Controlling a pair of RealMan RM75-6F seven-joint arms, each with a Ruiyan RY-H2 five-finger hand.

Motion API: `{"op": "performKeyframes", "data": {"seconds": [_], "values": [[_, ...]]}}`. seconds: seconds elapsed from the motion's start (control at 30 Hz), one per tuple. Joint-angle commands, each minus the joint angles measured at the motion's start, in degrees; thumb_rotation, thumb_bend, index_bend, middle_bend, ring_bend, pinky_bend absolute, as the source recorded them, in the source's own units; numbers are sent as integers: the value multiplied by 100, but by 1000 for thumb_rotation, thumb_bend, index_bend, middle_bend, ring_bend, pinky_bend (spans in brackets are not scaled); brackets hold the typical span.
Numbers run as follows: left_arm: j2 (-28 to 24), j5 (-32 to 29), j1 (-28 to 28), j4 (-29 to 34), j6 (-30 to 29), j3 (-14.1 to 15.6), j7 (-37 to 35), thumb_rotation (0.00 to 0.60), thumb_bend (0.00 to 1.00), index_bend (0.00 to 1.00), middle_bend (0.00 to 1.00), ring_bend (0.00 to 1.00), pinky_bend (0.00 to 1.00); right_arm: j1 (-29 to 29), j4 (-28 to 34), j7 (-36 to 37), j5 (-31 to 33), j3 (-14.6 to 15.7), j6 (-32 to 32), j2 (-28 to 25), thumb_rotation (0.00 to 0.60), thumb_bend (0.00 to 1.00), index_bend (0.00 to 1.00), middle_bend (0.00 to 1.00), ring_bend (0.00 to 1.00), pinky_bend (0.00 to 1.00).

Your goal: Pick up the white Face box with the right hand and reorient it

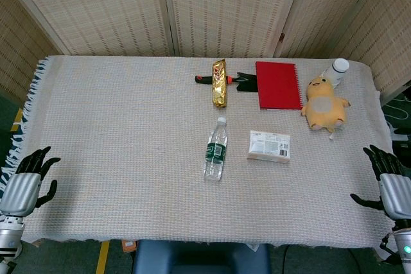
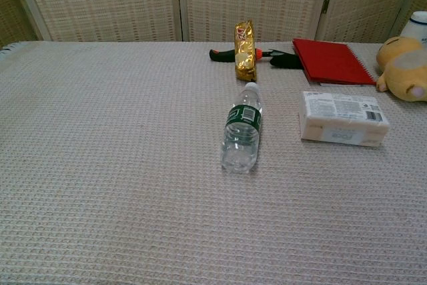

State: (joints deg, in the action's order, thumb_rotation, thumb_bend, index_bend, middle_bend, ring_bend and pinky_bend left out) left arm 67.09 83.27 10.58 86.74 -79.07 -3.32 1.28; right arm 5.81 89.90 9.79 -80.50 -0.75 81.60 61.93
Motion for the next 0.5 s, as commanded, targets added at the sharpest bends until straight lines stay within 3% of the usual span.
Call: {"op": "performKeyframes", "data": {"seconds": [0.03,0.27,0.5], "values": [[-7,2,0,15,-10,-3,-10,600,500,218,0,0,100,-19,7,-27,-2,-17,-3,-1,600,0,0,0,0,0],[-61,54,-34,132,-84,19,-15,600,500,218,0,0,100,-20,69,-92,-70,-54,-52,9,600,0,0,0,0,0],[-103,85,-25,182,-64,35,-72,600,499,217,0,0,100,654,682,-561,225,-405,-1006,-312,600,0,0,0,0,0]]}}
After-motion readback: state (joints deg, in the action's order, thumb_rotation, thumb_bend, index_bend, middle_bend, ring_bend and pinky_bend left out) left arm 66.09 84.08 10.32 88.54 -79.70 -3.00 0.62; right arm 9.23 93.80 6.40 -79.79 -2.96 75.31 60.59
